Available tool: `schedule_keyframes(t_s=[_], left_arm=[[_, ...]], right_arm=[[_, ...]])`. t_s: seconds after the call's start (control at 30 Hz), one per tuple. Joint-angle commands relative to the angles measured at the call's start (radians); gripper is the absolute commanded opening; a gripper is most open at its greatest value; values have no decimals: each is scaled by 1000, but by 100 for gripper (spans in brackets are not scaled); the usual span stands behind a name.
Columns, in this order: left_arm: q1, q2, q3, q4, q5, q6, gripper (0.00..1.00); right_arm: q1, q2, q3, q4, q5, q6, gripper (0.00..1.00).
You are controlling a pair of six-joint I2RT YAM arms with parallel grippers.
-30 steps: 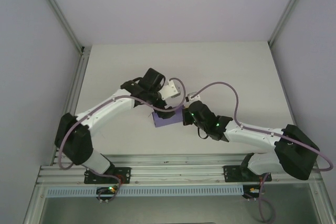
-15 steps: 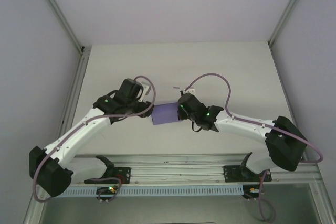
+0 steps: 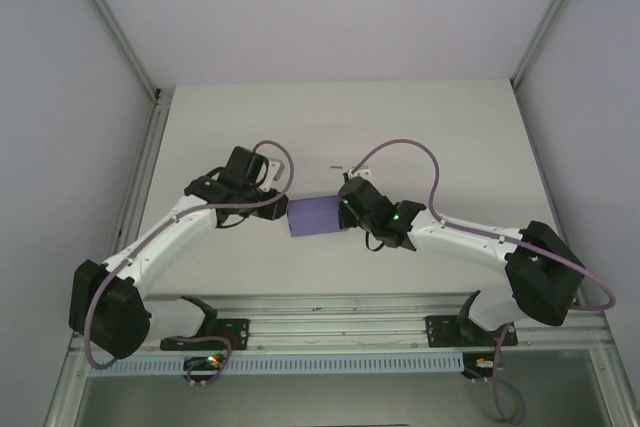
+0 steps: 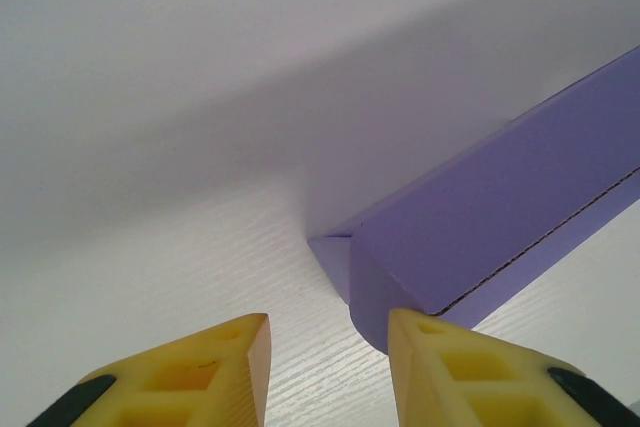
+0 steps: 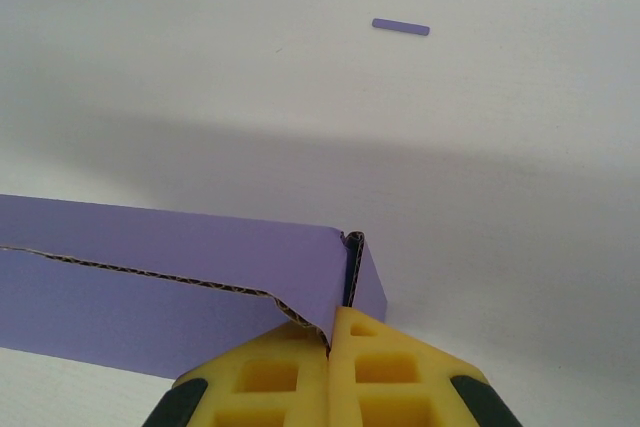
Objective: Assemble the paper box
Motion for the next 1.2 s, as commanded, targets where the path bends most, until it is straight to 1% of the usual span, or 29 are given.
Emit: schedule_keyframes(t_s=[0.0, 0.1, 0.17, 0.3, 0.43, 0.57, 0.67, 0.77, 0.83, 0.93, 0.97, 1.03, 1.07, 1.17], left_arm=[[-4, 2, 16, 35, 74, 18, 37], [-5, 5, 16, 31, 87, 20, 39], [-9, -2, 22, 13, 87, 21, 42], [-24, -50, 26, -24, 50, 8, 45], [-27, -81, 9, -25, 39, 8, 51], [-30, -52, 23, -35, 56, 15, 51], [-39, -32, 24, -35, 44, 20, 50], [-38, -4, 27, -41, 17, 25, 42], [-38, 15, 32, -34, 20, 33, 35], [-39, 35, 41, -15, 27, 37, 20], [-38, 36, 46, -9, 24, 33, 13], [-37, 34, 46, 6, 27, 23, 7], [-37, 31, 44, 17, 25, 4, 0], [-34, 30, 47, 21, 54, -72, 0]], right_arm=[[14, 63, -58, -214, -94, 12, 0], [15, 57, -64, -205, -95, 9, 0], [14, 58, -67, -209, -95, 9, 0], [14, 64, -62, -221, -100, 8, 0], [15, 62, -63, -223, -99, 3, 0], [14, 61, -61, -227, -99, 3, 0], [15, 61, -60, -227, -103, 2, 0], [15, 61, -58, -229, -103, -1, 0], [15, 60, -57, -229, -104, -3, 0], [14, 61, -58, -224, -108, -4, 0], [15, 61, -58, -225, -111, -4, 0], [15, 63, -59, -223, -112, -6, 0], [16, 64, -58, -226, -110, -7, 0], [23, 69, -48, -252, -80, -9, 0]])
